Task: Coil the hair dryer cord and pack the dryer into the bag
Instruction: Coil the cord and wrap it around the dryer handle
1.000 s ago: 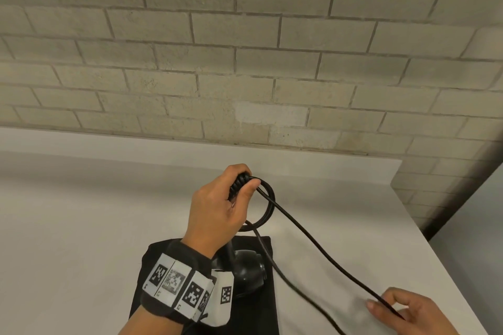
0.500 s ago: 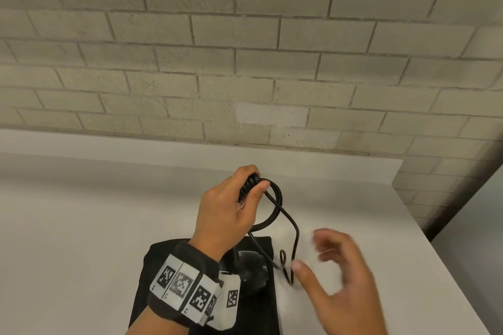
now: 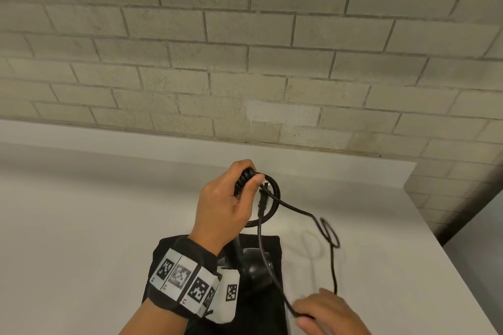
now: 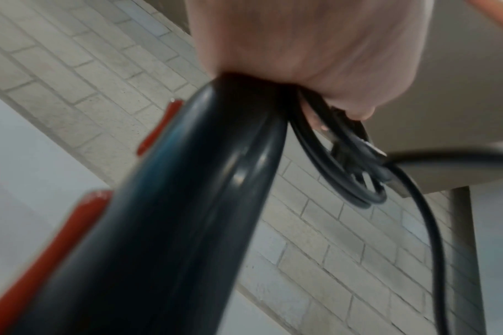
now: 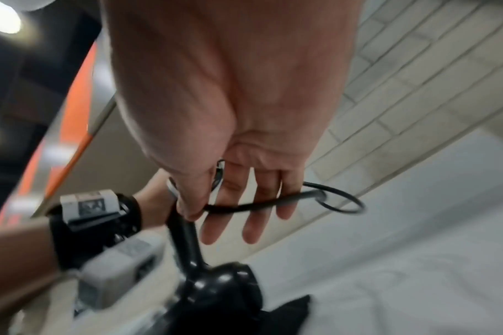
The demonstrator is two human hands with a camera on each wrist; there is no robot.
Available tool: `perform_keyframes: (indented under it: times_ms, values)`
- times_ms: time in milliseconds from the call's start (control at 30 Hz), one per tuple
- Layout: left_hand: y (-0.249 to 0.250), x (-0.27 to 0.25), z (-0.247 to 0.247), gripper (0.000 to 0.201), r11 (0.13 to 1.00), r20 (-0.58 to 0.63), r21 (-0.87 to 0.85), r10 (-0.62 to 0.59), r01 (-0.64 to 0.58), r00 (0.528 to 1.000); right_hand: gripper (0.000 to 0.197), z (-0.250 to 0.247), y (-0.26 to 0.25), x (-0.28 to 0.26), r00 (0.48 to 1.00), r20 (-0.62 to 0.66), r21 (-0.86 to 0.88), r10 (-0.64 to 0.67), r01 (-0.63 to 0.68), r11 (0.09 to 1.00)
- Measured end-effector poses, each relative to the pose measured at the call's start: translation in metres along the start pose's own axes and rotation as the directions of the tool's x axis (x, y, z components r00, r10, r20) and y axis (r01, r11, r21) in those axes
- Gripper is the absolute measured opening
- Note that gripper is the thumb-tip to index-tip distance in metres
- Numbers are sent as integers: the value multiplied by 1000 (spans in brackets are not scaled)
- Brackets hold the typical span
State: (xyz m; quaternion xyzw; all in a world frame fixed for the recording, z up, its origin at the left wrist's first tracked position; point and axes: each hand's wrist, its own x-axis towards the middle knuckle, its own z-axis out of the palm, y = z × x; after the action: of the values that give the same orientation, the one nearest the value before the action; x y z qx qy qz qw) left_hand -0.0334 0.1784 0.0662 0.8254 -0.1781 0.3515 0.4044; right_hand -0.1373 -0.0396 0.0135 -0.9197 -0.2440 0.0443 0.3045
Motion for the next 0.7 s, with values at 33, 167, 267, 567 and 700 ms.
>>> perform_keyframes:
  times_ms: [33,167,267,567,700]
  values:
    - [1,0,1,23,1000,13,-6,3,-3,1000,24,-4,16,-8,999,-43,-120,-6,1,993]
    - [7,0,9,26,1000,10,14,16,-16,1000,19,-4,57,-31,992,-126,-321,13,-53,946]
    - [5,3,10,24,1000,-7,9,2,-2,1000,56,5,103,-53,997,-3,-349,72,-68,935]
    - [14,-2,9,25,999,23,-4,36,-36,999,27,-23,37,-28,786,-617,32,45,-32,999]
    - [23,-7,9,26,998,50,-32,60,-58,997,17,-34,-4,5,735,-677,142,51,63,988]
